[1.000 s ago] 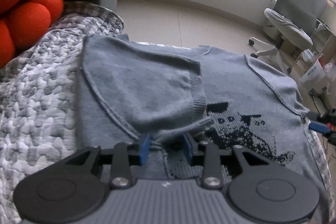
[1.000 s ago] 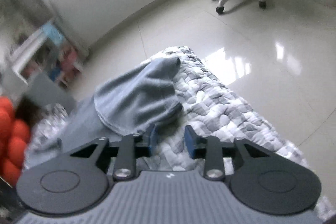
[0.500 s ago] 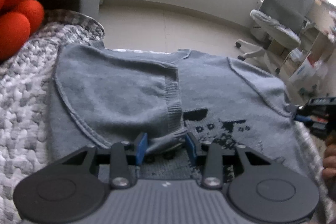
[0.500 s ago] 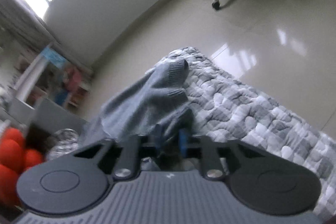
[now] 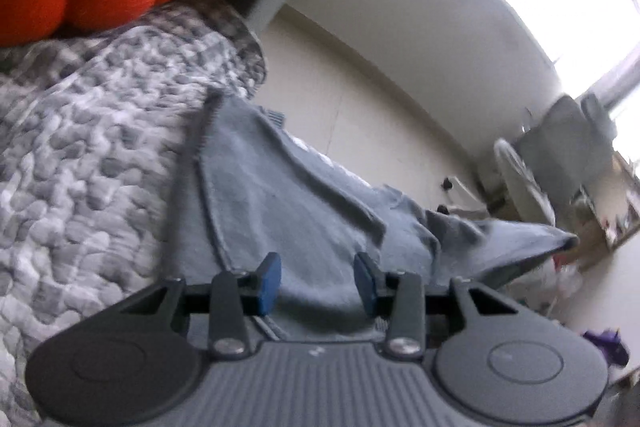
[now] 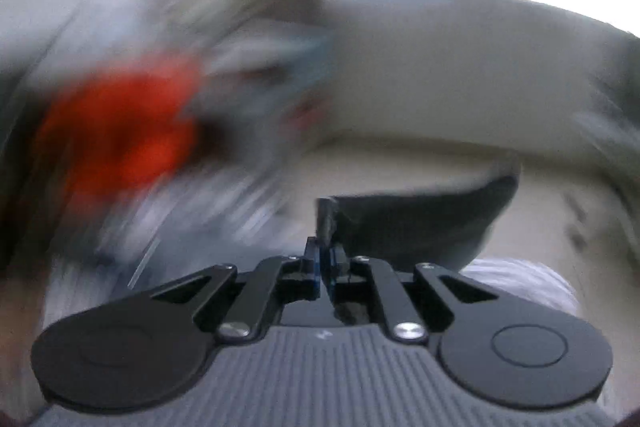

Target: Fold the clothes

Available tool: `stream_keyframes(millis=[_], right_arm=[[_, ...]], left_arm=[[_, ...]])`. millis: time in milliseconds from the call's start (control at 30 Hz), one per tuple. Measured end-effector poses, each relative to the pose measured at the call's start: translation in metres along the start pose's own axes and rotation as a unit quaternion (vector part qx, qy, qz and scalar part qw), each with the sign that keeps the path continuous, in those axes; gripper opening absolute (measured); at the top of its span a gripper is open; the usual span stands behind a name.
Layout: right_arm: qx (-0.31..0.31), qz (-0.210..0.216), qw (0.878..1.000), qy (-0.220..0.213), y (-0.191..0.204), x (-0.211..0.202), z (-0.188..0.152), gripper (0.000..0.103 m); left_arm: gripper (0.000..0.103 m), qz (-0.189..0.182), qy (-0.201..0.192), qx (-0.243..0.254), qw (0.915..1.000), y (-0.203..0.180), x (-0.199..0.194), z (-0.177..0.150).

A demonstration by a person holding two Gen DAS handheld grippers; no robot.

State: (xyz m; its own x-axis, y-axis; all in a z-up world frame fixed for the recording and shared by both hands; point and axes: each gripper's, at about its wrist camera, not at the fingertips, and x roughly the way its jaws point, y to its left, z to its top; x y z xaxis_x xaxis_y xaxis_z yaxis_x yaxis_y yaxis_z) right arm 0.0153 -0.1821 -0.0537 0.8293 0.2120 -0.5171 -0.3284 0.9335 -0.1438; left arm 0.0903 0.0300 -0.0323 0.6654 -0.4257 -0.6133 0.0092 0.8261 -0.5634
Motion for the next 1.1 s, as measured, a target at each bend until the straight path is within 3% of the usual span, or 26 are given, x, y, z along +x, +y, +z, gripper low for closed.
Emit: stream_keyframes(millis=[67,133,267,567,633,667,800,933,1100], right_arm=[[-0.146,0.055,0.987,0.048,0.052,0.017,-0.002,0.009],[-0.213,0.053,0.975,0.045,0.072,0.016,-0.008,0.014],[-0.123,0.089,0.988,0.040,0.044,0.002,0.009,0.014],[-0.069,0.071,0.994,0.045,0.009,-0.022,0.006,0.014],[-0.052,0.065,0.995,0.046,0.003,-0.031,0.003,0.015],[-0.045,0.061,0.996,0.048,-0.002,-0.035,0.002,0.016],[-0.004,0.028,0.997,0.065,-0.022,-0.042,-0.006,0.027],[0.045,0.009,0.997,0.068,-0.044,-0.054,-0.010,0.028],[0.064,0.015,0.995,0.072,-0.057,-0.076,-0.018,0.028]], left_arm=[[0.041,0.006,0.000,0.007,1.0000,-0.001,-0.001,-0.002],[0.041,0.004,-0.002,0.016,0.9999,-0.003,-0.003,-0.001],[0.044,-0.011,-0.003,0.025,0.9996,-0.006,-0.003,-0.002],[0.044,-0.014,0.018,0.049,0.9985,-0.019,0.019,-0.005],[0.035,-0.002,0.023,0.064,0.9976,-0.024,0.024,-0.008],[0.022,0.005,0.026,0.074,0.9969,-0.026,0.027,-0.010],[0.014,0.015,0.030,0.092,0.9952,-0.032,0.032,-0.012],[0.014,0.025,0.032,0.078,0.9961,-0.030,0.027,-0.010],[0.030,0.046,0.039,0.061,0.9963,-0.024,0.016,-0.012]])
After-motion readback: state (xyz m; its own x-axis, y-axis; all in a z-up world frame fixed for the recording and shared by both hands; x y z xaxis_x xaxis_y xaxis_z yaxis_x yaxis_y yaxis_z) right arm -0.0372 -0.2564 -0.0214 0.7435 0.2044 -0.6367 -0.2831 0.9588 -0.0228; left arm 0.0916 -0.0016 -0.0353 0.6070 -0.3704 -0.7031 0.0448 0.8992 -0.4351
